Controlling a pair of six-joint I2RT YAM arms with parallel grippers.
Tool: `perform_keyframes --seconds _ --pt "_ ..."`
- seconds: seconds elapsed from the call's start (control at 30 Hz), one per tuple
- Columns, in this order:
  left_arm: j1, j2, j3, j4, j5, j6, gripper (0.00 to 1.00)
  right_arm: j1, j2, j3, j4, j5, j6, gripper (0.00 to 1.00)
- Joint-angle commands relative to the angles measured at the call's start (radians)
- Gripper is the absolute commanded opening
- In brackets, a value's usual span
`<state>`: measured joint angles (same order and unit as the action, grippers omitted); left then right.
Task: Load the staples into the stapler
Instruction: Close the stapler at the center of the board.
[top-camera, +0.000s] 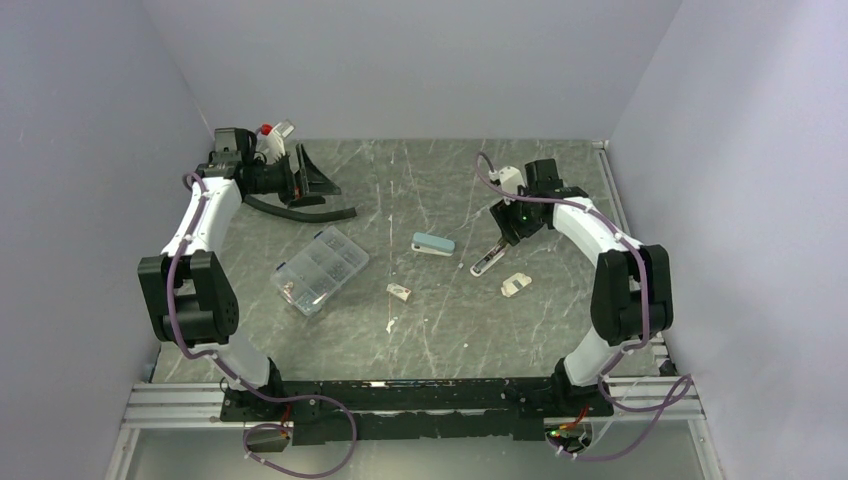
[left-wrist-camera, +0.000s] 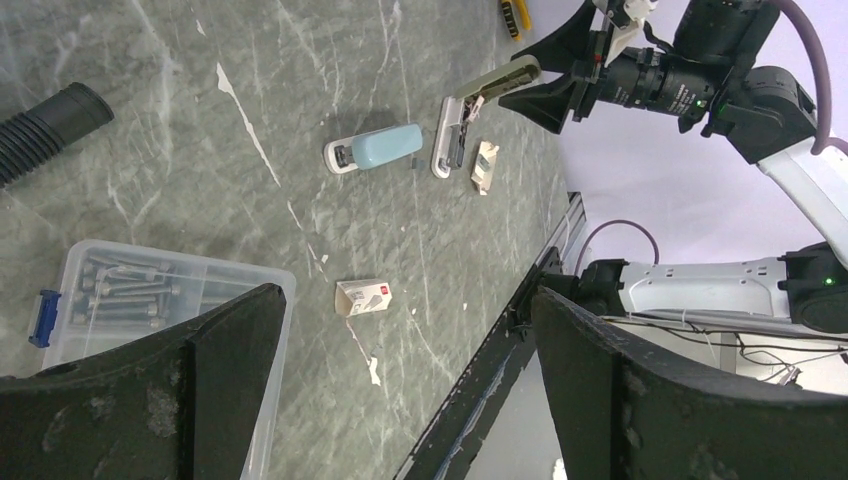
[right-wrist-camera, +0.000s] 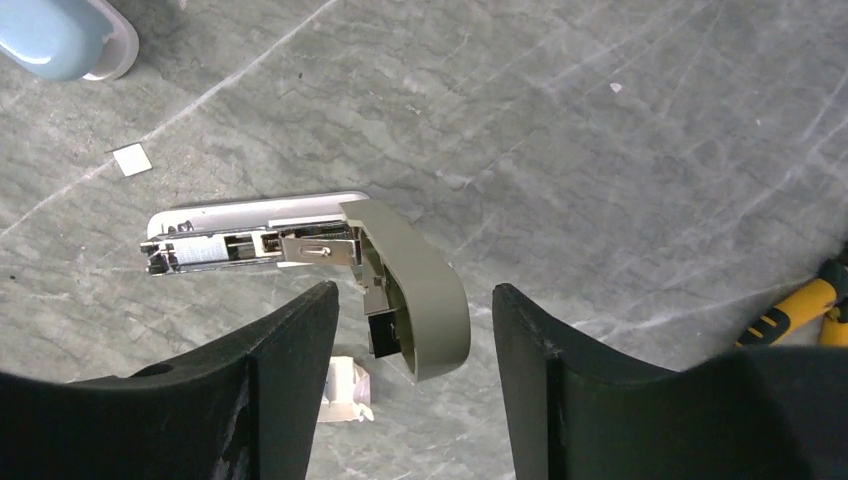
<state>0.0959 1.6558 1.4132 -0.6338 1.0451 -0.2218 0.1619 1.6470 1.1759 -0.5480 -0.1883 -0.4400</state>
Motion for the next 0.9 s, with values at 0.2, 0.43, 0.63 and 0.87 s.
perform_keyframes --seconds 0.2,0.43,0.63,0.87 --pt "0.001 0.007 0.02 0.003 -0.008 0.025 0.98 -0.006 -0.015 -0.017 0.039 -0.042 0.009 0.52" --pt "0.001 0.011 0.021 0.004 -0.009 0.016 0.98 0.007 -0.05 -0.066 0.073 0.004 0.027 0.37" --pt "0.001 0.017 0.024 -0.004 -0.009 0.013 0.98 0.074 -0.102 -0.142 0.135 0.131 0.06 0.35" --pt "0.001 0.0 0.008 0.003 -0.018 0.013 0.98 0.157 -0.13 -0.176 0.161 0.242 0.076 0.38"
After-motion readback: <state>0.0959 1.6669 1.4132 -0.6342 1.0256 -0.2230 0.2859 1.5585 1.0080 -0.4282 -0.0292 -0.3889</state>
